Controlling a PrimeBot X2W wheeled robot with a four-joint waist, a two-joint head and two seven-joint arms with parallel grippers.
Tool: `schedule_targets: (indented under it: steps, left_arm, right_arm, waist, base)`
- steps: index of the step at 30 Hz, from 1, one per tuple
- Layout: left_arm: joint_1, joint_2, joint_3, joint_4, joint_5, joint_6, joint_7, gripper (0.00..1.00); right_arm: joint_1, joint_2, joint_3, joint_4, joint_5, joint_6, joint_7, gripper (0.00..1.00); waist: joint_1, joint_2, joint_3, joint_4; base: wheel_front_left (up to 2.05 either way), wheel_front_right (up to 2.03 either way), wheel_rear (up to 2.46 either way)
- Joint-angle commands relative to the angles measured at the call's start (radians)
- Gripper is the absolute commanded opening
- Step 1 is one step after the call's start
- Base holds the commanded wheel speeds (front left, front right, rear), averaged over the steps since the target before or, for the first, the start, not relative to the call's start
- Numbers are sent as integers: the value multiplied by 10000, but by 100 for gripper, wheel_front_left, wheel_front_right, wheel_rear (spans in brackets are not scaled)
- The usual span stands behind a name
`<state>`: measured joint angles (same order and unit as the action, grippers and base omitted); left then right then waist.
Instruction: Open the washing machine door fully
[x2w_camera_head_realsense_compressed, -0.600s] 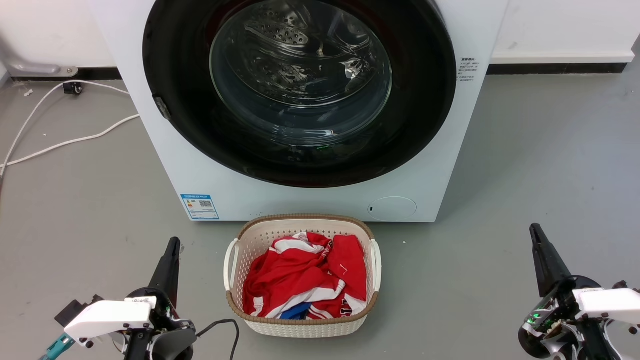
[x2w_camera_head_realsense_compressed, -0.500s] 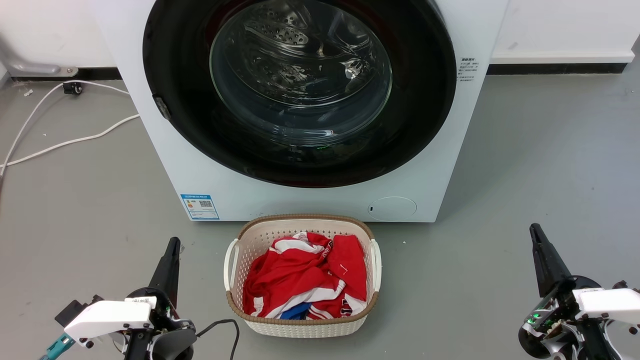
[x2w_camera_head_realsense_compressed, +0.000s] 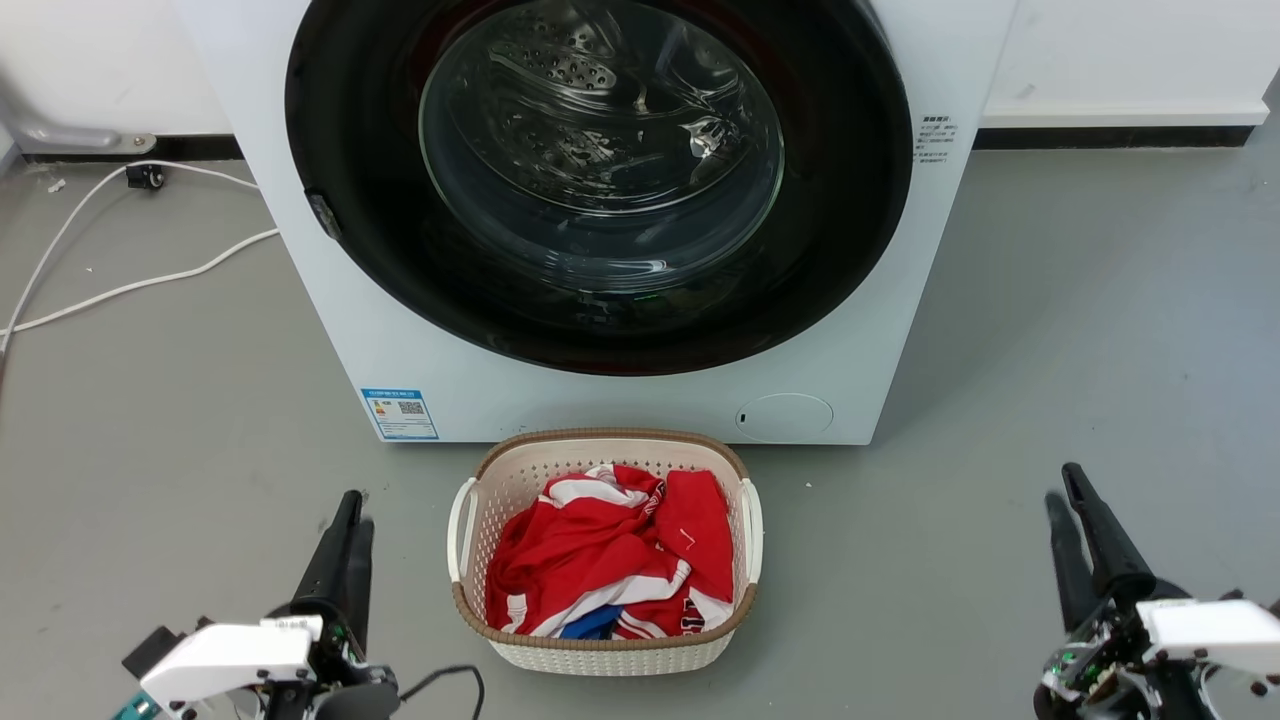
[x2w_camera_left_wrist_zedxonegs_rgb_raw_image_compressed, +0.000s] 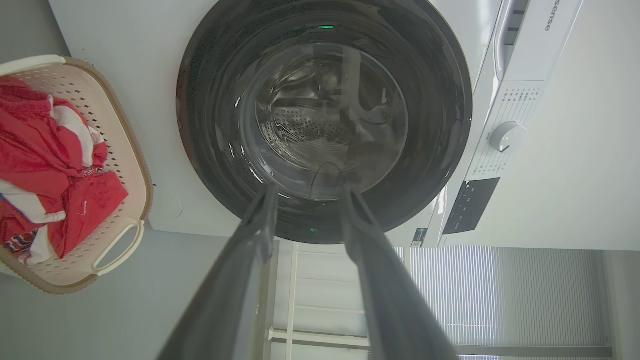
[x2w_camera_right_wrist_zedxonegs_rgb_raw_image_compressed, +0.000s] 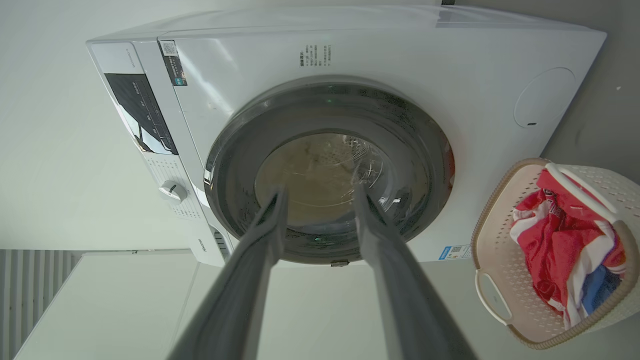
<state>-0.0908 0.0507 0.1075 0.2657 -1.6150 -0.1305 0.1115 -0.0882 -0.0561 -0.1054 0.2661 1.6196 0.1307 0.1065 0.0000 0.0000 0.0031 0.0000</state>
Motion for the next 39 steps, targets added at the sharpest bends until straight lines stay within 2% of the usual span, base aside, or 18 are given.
schedule_targets:
  steps: [1,11,39]
  left_arm:
    - [22,0,-30,-35,9,0,-58,100]
    - [100,1,22,-362,1022,15,-609,100]
    - [355,2,-922,-1479,7383,1073,-1739,100]
  right_arm:
    - [35,3,18,-4,-42,-2,-58,100]
    - [222,9,-103,-467,-1611,-1,-602,100]
    - [786,26,464,-2118,-8552,2,-1714,100]
  waist:
    - [0,0,1,0]
    - [0,0,13,11]
    - [0,0,64,68]
  base:
    - [0,0,0]
    - [0,0,0]
    - [0,0,0]
